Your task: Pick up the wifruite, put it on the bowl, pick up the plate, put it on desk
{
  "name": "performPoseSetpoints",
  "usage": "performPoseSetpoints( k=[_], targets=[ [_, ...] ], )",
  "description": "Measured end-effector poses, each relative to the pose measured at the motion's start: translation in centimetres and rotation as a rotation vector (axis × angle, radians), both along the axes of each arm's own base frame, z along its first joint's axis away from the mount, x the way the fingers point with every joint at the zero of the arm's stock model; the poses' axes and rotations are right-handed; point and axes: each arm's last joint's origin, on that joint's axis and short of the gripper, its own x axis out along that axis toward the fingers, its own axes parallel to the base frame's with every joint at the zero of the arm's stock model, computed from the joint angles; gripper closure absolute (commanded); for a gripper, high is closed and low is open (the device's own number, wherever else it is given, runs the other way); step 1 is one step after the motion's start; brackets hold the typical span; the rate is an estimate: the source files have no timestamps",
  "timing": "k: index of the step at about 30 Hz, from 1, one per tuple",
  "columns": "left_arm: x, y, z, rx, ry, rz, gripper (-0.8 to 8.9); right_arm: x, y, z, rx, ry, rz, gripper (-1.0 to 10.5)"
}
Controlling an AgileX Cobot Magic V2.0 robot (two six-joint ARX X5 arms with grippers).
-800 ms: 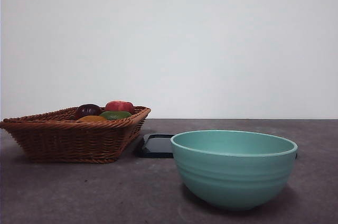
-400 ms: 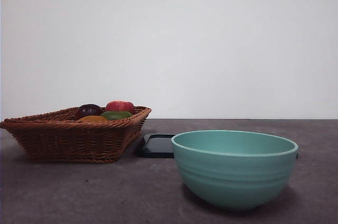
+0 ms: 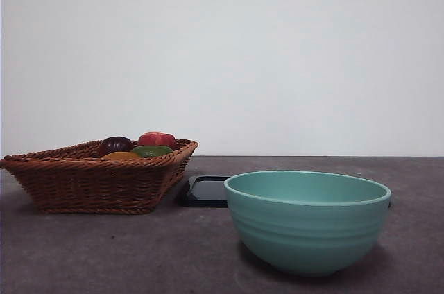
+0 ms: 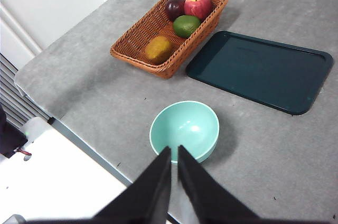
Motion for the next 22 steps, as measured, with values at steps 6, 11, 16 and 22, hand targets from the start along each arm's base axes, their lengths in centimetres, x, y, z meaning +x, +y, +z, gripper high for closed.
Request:
performPoseSetpoints(
  k=[6, 11, 16, 22],
  targets=[
    [2.3, 0.4, -8.0, -0.010, -0.136, 0.182, 8.04, 0.0, 0.0, 0.0, 0.000, 0.000, 0.000, 9.3],
    [3.7, 0.3, -12.9, -0.049, -0.126, 0.192, 8.04, 0.0, 0.0, 0.0, 0.000, 0.000, 0.000, 9.3],
    [4.4, 0.6, -16.0, -0.039, -0.081, 0.248, 8.04, 0.0, 0.0, 0.0, 0.000, 0.000, 0.000, 9.3],
    [4.7, 1.1, -17.6, -0.037, -0.070, 0.303, 8.04, 0.0, 0.0, 0.0, 0.000, 0.000, 0.000, 9.3]
  ],
)
